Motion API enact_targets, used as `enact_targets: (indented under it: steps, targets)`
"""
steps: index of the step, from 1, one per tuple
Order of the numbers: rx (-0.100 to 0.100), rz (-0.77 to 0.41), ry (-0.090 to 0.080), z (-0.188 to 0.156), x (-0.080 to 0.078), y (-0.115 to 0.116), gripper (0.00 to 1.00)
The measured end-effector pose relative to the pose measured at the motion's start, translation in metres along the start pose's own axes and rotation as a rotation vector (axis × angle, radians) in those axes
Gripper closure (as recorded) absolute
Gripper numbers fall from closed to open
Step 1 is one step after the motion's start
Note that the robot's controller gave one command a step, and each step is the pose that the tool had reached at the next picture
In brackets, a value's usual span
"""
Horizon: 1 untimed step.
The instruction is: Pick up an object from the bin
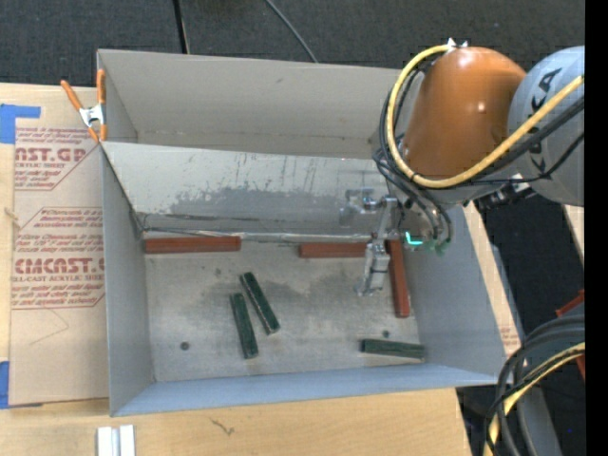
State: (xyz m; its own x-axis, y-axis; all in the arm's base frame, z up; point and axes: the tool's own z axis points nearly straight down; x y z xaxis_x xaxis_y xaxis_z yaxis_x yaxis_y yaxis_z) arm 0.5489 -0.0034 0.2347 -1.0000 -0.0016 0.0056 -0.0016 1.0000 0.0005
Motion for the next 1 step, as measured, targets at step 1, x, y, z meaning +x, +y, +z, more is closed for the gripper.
enact_targets:
  steps: [1]
  targets:
    - [0.0,0.0,-0.008,-0.004,-0.0015,0.0,0.0]
